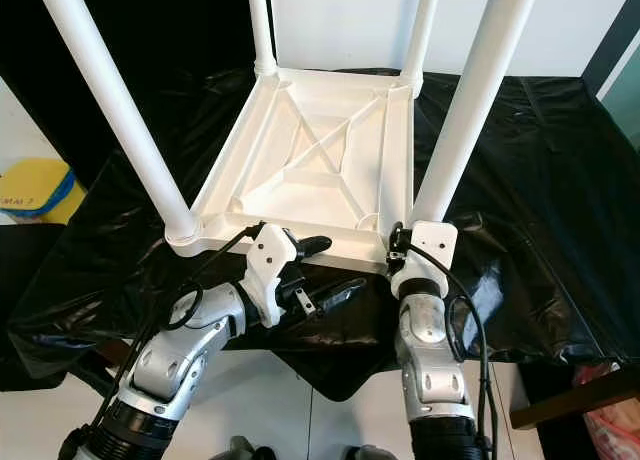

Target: Building children table

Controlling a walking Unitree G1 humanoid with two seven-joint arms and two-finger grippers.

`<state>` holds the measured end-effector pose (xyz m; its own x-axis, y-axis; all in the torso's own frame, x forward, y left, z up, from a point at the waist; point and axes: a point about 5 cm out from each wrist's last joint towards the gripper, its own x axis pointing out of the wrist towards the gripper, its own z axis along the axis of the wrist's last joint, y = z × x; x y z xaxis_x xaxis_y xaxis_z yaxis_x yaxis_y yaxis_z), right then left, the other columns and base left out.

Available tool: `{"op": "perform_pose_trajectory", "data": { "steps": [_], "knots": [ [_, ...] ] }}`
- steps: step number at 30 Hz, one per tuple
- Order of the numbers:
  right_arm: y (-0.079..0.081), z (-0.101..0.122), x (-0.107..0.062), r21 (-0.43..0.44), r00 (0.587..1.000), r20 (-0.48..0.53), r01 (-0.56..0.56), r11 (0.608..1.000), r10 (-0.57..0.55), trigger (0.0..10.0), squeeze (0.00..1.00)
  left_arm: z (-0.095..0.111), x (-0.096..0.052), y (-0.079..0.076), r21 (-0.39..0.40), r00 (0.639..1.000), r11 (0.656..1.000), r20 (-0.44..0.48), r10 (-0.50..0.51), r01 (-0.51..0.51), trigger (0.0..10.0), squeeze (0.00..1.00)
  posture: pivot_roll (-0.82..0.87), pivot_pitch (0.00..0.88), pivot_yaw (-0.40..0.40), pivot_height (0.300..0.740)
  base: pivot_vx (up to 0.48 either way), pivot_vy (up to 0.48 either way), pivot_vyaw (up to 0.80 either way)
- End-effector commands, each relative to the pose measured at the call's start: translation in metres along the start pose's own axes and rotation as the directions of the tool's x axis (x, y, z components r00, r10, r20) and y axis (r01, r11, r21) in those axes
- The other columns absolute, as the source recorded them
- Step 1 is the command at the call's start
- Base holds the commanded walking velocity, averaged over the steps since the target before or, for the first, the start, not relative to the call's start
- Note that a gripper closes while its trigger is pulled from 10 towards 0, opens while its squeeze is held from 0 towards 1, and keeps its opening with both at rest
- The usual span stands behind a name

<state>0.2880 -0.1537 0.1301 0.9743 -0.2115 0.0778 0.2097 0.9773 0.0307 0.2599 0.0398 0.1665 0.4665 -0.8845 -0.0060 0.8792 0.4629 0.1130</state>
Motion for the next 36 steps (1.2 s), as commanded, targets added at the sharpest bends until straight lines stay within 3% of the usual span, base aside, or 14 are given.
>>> {"op": "perform_pose_trajectory", "data": {
  "steps": [1,18,19,20,27,33,34,36],
  "knots": [
    [-0.002,-0.017,-0.006,-0.013,0.996,-0.091,0.002,1.000,-0.003,10.0,0.00,-0.004,0.001,-0.003,-0.010,1.000,1.000,-0.015,0.018,-0.018,10.0,0.00,-0.09,0.095,-0.003,0.740,0.000,0.000,0.00],
    [0.003,-0.010,-0.004,-0.015,0.998,-0.060,0.002,1.000,-0.003,10.0,0.00,-0.003,0.001,-0.001,-0.006,1.000,1.000,-0.014,0.018,-0.018,10.0,0.00,-0.09,0.082,-0.003,0.740,0.000,0.000,0.00],
    [0.003,-0.009,-0.004,-0.012,0.998,-0.058,-0.006,1.000,0.006,10.0,0.82,-0.003,0.001,-0.001,-0.006,1.000,1.000,-0.014,0.017,-0.017,10.0,0.00,-0.09,0.082,-0.003,0.740,0.000,0.000,0.00],
    [0.002,-0.008,-0.004,-0.009,0.999,-0.048,-0.019,1.000,0.018,10.0,1.00,-0.003,0.001,-0.002,-0.005,1.000,1.000,-0.014,0.017,-0.017,10.0,0.00,-0.09,0.081,-0.003,0.740,0.000,0.000,0.00],
    [-0.004,-0.001,-0.004,-0.006,0.996,0.008,-0.086,0.996,0.086,10.0,1.00,-0.004,0.001,-0.002,-0.006,1.000,1.000,-0.015,0.017,-0.017,10.0,0.00,-0.09,0.083,0.001,0.740,0.000,0.000,0.00],
    [-0.011,0.004,-0.007,0.011,0.967,0.058,-0.250,0.968,0.249,10.0,1.00,-0.003,0.001,-0.002,-0.005,1.000,1.000,-0.017,0.013,-0.013,10.0,0.00,-0.10,0.085,0.006,0.740,0.000,0.000,0.00],
    [-0.016,0.005,-0.007,0.010,0.941,0.060,-0.334,0.943,0.333,10.0,1.00,-0.003,0.002,-0.001,-0.005,1.000,1.000,-0.017,0.009,-0.009,10.0,0.00,-0.10,0.085,0.009,0.740,0.000,0.000,0.00],
    [-0.017,0.005,-0.007,0.012,0.933,0.059,-0.357,0.934,0.356,10.0,1.00,-0.003,0.002,-0.001,-0.005,1.000,1.000,-0.017,0.008,-0.009,10.0,0.00,-0.10,0.085,0.009,0.740,0.000,0.000,0.00]
  ]
}}
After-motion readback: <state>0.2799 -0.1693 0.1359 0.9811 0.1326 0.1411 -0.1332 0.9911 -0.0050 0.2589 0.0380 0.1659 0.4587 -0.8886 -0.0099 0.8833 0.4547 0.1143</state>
